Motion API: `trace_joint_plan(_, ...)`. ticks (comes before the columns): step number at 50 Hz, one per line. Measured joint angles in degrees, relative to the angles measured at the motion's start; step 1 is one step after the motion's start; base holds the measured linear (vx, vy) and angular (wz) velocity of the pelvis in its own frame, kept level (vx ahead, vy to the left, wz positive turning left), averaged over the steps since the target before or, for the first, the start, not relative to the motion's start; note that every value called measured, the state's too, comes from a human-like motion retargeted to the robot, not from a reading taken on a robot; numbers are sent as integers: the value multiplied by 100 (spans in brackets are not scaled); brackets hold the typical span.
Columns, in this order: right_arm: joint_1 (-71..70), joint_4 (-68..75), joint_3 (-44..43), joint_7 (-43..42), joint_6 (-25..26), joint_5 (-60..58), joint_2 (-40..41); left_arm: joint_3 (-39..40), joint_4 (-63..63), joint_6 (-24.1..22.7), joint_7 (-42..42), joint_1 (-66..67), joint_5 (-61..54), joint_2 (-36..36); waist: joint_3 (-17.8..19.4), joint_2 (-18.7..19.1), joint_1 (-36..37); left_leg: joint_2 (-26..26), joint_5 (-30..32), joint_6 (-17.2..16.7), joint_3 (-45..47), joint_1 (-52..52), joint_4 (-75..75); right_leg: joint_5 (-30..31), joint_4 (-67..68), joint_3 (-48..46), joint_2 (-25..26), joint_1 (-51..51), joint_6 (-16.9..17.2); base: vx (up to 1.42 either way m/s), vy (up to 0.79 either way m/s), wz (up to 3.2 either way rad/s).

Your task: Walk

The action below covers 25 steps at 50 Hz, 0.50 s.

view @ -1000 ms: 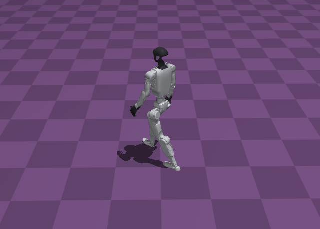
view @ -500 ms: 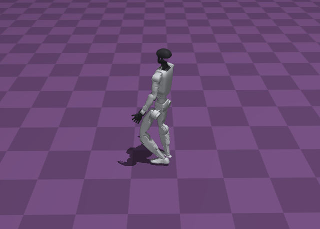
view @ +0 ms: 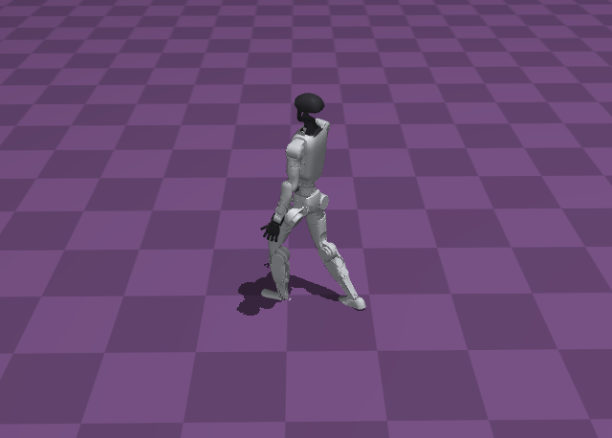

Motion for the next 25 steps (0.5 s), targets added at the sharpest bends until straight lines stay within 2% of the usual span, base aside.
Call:
trace_joint_plan(5, 208, 210, -127, 115, 45, 107, -83, 8, -122, -68, -87, 78, -209, 89, -140, -314, -53, -516, -11, 291, 33, 579, -509, 1110, 1379, 57, -636, -383, 417, 42, 20, 8)
trace_joint_plan(9, 209, 183, -298, 108, 41, 288, -179, -10, -331, -128, -72, 11, -239, 150, -111, -436, -159, -852, -28, 472, 17, 1120, -997, 1496, 2790, -68, -1284, -902, 335, 39, 19, 5)
trace_joint_plan(13, 111, 7, -447, 11, -9, 499, -247, -69, -496, -126, -17, -185, -150, 192, 20, -377, -337, -998, -74, 519, -47, 1657, -1430, 874, 3743, -280, -1794, -1488, -53, 37, 13, 1)
trace_joint_plan(17, 35, -292, -470, -92, -78, 665, -284, -176, -569, -80, 39, -417, 17, 194, 187, -188, -587, -991, -116, 427, -149, 2129, -1758, -42, 3726, -524, -1927, -2050, -317, 35, 3, 5)
trace_joint_plan(21, -20, -592, -388, -144, -101, 748, -290, -306, -609, -43, 61, -633, 168, 175, 353, 69, -847, -869, -154, 290, -276, 2484, -1977, -465, 2901, -699, -1638, -2522, -288, 31, -4, 9)
trace_joint_plan(25, -32, -698, -306, -160, -88, 796, -254, -449, -662, -51, 41, -741, 248, 158, 456, 229, -1019, -780, -218, 192, -386, 2707, -2074, -369, 1892, -657, -1232, -2864, -67, 24, -7, 13)
